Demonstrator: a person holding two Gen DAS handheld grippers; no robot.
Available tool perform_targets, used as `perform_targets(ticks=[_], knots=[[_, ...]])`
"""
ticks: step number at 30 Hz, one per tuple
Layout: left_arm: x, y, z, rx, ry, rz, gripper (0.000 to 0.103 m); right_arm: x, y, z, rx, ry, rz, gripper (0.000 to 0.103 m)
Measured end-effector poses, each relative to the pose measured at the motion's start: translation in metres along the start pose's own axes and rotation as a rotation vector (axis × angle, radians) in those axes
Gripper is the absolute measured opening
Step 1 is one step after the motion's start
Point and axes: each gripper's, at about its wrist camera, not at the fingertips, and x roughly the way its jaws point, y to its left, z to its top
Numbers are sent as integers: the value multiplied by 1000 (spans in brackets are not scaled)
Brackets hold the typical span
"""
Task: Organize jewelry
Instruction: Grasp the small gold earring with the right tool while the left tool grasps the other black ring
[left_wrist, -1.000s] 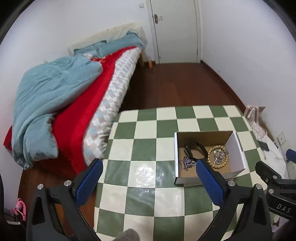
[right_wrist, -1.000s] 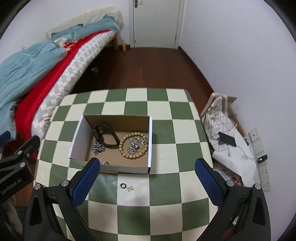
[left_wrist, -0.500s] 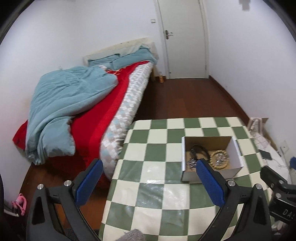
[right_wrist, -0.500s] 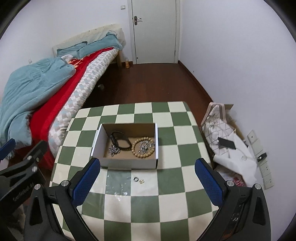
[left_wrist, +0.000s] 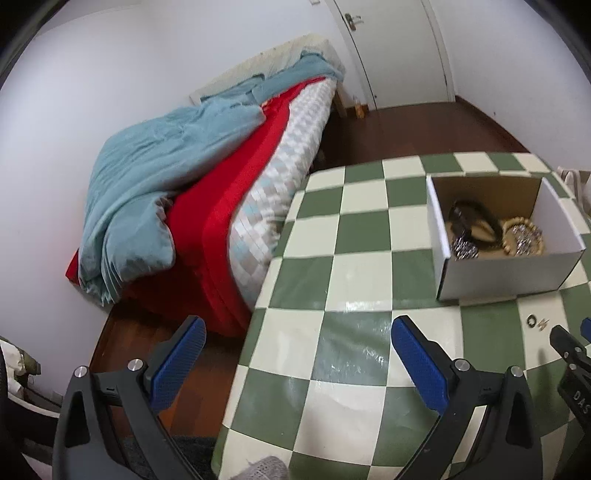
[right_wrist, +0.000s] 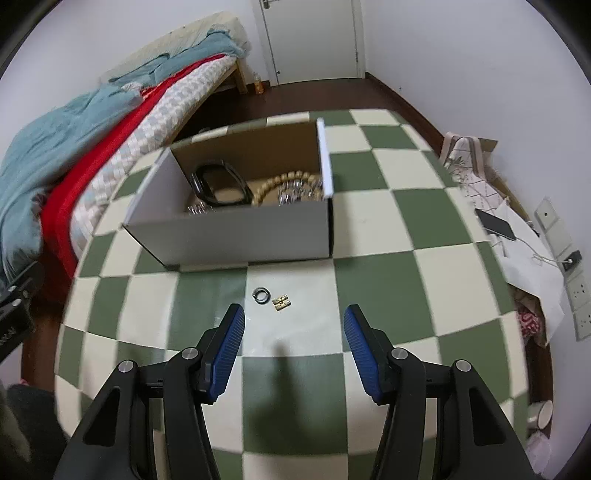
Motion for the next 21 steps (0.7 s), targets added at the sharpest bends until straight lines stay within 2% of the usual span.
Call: perform_targets(ticks=[6,9,10,12,13,15,18,21], knots=[[16,-9,-3,11,47,-9,102,29,7,-5,-54,20,-3,58],[19,-14,-3,14,57,-16,102,32,13,-6,-98,-10,-25,54],[19,-15,-2,15,59,-18,102,34,16,-6,-117,-17,-39,48],[20,-20,-1,18,65,-24,102,35,20,-5,-152,-30,-61,26],[19,-22,-1,20,65,-29,102,35,21,-4,-159,-29,-68,11],[19,-27,1,23,64,-36,102,35,20,-3,-164,-24,-65,11],[16,-38,2,31,64,-68,102,26,2,-5,-104,-31,-45,11],[14,-56,4,34,84,-134,102,12,-25,-5,-16,-36,-28,11]])
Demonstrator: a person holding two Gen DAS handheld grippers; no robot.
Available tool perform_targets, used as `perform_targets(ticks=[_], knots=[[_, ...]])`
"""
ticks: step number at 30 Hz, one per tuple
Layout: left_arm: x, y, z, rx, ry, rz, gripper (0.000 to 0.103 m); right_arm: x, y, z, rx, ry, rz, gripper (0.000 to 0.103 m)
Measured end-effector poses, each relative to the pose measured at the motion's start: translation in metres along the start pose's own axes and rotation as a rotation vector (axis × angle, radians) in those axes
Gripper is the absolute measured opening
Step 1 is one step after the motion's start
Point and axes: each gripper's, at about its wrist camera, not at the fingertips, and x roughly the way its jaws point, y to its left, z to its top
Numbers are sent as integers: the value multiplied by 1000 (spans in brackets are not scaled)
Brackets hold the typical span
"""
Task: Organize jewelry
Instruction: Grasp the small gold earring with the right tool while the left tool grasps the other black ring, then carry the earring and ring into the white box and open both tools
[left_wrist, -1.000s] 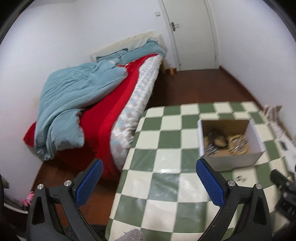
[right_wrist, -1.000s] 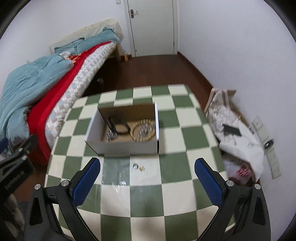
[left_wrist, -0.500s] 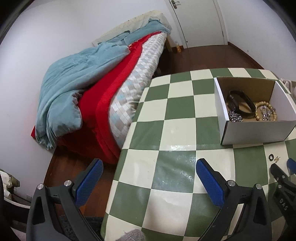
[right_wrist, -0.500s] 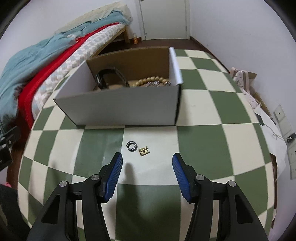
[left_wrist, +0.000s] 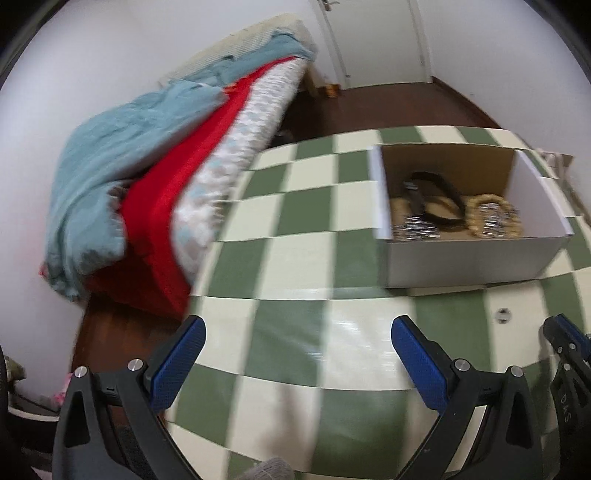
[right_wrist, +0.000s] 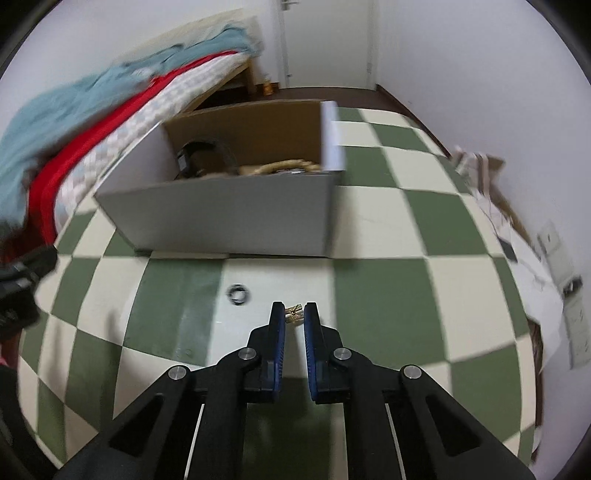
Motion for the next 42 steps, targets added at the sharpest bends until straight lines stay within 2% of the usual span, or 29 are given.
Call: perform_targets(ticks=[4,9,15,18,21,23,24,25,28,35,42], knots=[[2,-39,2,30,34,-102,102,-13,-28,-2,58,-8,-18,11],[6,-83,2,90,54,-183,102,-21,-51,-8,100,-9,-39,11],[8,-109,1,122,70,-244,102,-20,-75,-12,146,0,-63,11],[9,-117,1,133,75,-272,86,-21,-82,-12,164,-2,-71,11],[13,-124,2,142,91,-296,66,-21,-84,-11,170,-3,-75,11],[15,-126,3,144,98,-311,46,-22,-85,-11,172,-3,-78,11],[16,-127,4,144,100,-322,40,-22,-85,-10,173,-5,-78,11],[17,-128,4,143,102,-331,27,-23,-85,-10,174,-6,-77,11],[19,-129,4,137,98,-346,11,-26,-84,-9,173,-14,-79,11],[10,-124,5,132,63,-352,10,-37,-83,-6,171,-36,-76,11],[-16,-102,8,109,17,-370,10,-59,-78,2,169,-73,-46,11]])
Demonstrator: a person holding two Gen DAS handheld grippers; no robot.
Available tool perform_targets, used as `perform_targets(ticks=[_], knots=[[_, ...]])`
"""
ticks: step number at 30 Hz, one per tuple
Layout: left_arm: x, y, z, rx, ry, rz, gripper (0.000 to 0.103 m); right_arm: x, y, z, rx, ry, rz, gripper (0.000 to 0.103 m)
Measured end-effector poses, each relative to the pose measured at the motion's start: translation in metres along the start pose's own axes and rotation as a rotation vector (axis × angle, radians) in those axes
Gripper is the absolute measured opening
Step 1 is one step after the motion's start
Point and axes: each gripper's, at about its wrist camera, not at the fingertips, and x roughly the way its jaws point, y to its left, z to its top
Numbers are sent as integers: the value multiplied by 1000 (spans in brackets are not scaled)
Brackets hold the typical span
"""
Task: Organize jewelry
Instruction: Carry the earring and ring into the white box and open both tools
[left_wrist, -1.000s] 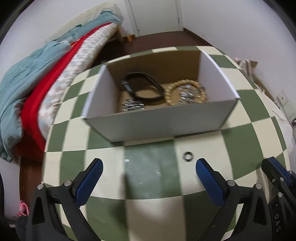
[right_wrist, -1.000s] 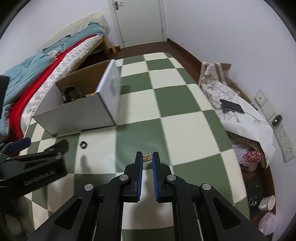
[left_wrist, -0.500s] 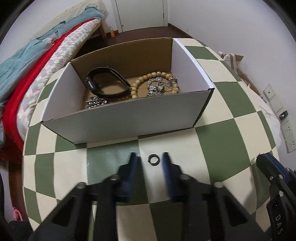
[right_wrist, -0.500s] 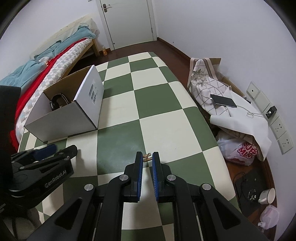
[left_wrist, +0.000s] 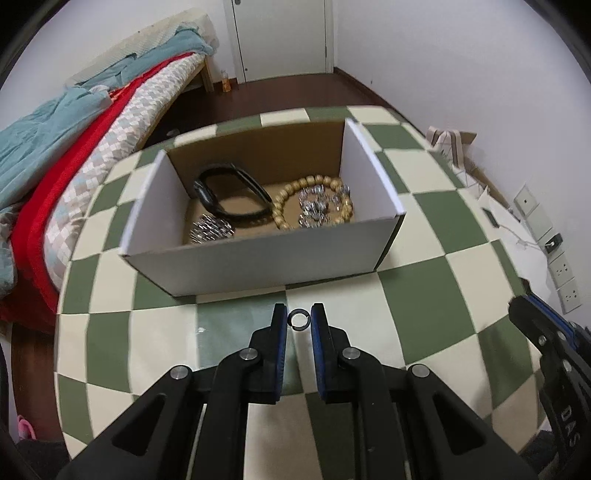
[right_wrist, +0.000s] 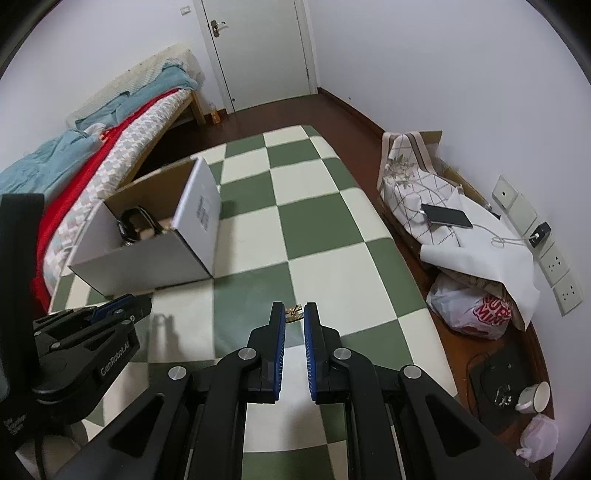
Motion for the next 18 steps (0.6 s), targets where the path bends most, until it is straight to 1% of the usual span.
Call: perform_targets(ticks=[3,5,7,10,12,15,18], knots=[[-22,12,7,-14,-34,-12,10,-13,10,12,0,-25,42,11],[-36,26,18,-32,-57,-16,10,-18,19,22,-7,-37,69,11],[-44,42,31,-52,-66,-18,10,-23,34,38,-24,-52,110,11],[-44,63,53,-60,-56,-10,10,-18,56,62,-42,-45,172,11],[-39,76,68,-63,-48,4,10,-9,69,77,-57,-32,195,11],[-27,91,88,-87,-17,0,10,16,91,102,-77,20,223,11],[-15,102,104,-105,13,-11,11,44,106,122,-82,101,241,11]])
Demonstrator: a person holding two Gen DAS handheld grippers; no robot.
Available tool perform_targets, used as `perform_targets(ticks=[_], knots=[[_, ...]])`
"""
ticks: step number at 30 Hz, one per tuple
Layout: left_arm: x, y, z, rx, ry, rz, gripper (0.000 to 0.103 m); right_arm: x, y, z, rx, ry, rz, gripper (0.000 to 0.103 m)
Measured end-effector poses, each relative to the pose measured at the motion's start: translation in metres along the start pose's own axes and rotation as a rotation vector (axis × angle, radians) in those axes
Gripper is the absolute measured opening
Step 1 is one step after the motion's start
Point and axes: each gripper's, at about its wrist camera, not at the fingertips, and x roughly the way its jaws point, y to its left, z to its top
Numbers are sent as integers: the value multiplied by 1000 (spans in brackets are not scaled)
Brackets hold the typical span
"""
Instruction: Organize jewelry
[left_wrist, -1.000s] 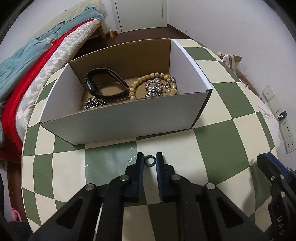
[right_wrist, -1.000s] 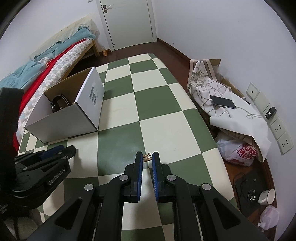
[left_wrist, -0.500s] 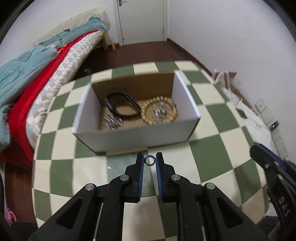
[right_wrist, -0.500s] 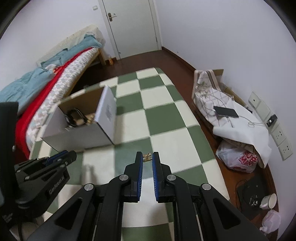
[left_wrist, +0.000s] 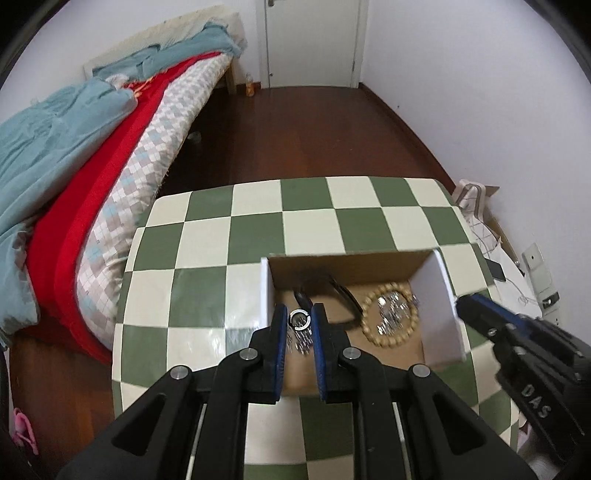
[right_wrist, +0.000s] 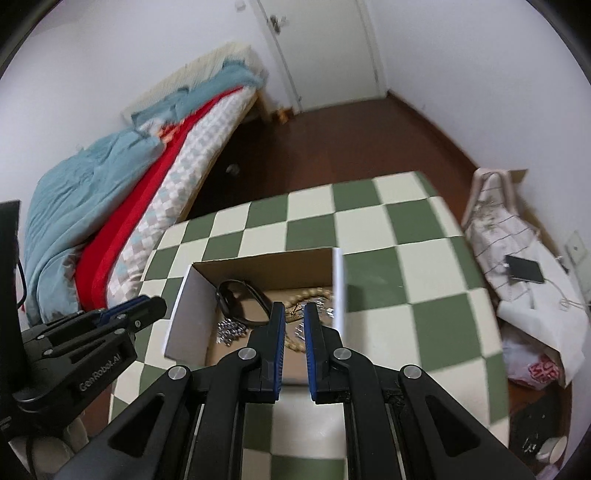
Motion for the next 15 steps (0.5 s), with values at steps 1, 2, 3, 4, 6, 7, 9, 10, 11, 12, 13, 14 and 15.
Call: perform_targets(ticks=[1,2,3,4,6,7,9,10,11,12,13,14,15], knots=[[4,3,6,-7,9,-9,13,7,0,5,4,16,4,11],[6,5,9,-11,15,-14,13,14,1,10,3,33,7,11],[9,7,13,-22,24,-21,13,23,2,17,4,57,12,11],[12,9,17,-29,31,-22,13,27,1,20,9,64,11,11],[17,12,22,-39,46,-34,14,36,1,26,10,94,15,11],[19,14,24,-47,53,-44,15,41,0,30,21,117,22,11],[20,17,28,-56,56,-35,17,43,-2,33,22,125,14,12],[19,19,29,-62,48,-30,27,43,-2,34,21,129,12,14],[17,21,30,-68,39,-22,47,43,-3,34,23,130,14,21],[15,23,31,-75,30,-9,61,42,-3,35,21,131,7,26],[13,25,31,-84,21,4,82,40,-4,35,20,129,-4,37],[11,28,30,-91,8,12,87,38,-4,34,19,127,-11,44],[8,30,28,-94,0,26,87,36,-4,34,17,126,-25,48]])
